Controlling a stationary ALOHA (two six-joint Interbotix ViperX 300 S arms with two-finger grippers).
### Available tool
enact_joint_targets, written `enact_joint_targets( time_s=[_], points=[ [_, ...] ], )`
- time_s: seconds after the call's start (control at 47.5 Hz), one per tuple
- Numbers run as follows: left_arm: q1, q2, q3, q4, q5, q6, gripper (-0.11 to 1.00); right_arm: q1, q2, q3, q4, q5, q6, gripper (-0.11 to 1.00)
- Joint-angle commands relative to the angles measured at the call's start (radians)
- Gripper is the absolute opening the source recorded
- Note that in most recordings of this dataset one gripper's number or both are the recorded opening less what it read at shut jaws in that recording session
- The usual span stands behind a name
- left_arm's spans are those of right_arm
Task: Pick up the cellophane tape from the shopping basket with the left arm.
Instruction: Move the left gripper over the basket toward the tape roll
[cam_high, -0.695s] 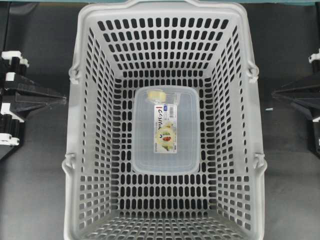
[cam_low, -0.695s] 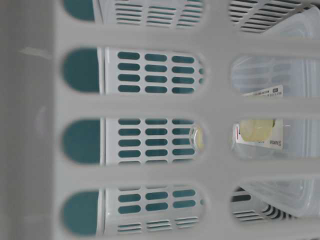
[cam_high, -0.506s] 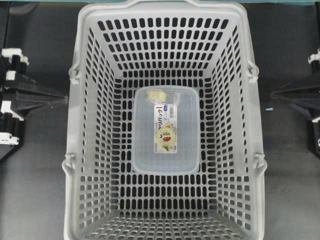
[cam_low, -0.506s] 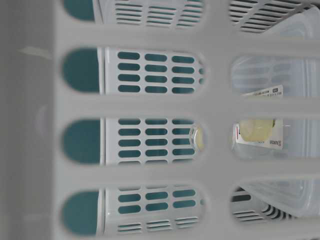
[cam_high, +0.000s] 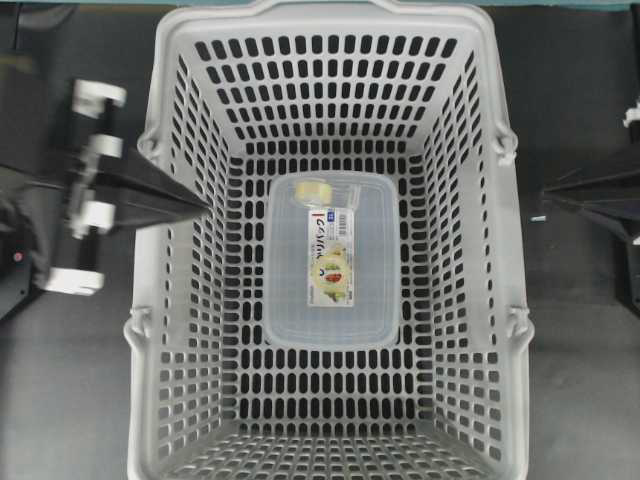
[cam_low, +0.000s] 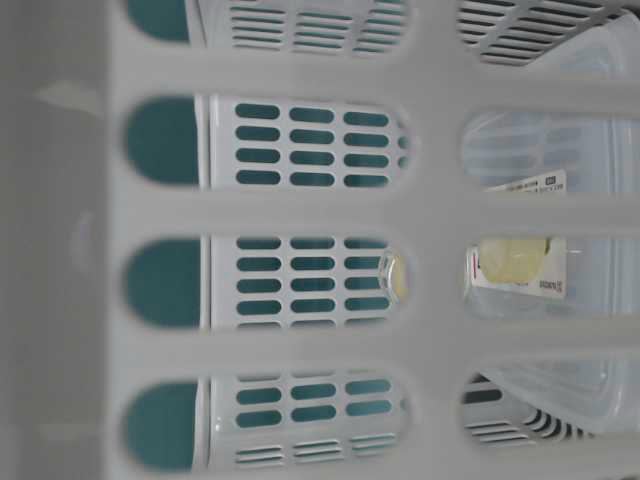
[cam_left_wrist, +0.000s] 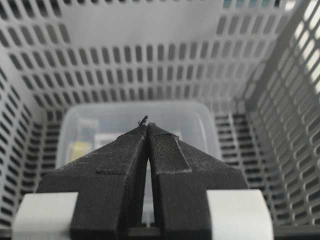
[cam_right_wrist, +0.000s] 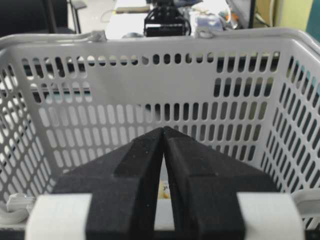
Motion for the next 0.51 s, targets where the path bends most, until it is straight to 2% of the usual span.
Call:
enact_joint_targets(
  time_s=[0.0,0.169,0.232,0.337,0.485],
  points=[
    [-0.009,0.069,-0.098,0.005,0.071,0.005,0.00,-0.002,0.002,-0.026,0.002,0.000,0.000,0.01],
    [-0.015,0.175,-0.186,0.003,0.172,0.006,0.00,-0.005,0.000,-0.028,0.002,0.002,0.000,0.01],
    [-0.014,0.207,-0.215,0.003,0.198,0.006,0.00,-0.005,-0.002,-0.028,0.000,0.002,0.000,0.06],
    [-0.012,0.259,-0.268,0.005,0.245,0.005,0.00,-0.008,-0.005,-0.029,0.002,0.005,0.000,0.28],
    [-0.009,0.325,-0.330,0.005,0.316,0.005,0.00,-0.008,-0.008,-0.029,0.002,0.005,0.000,0.69]
  ],
)
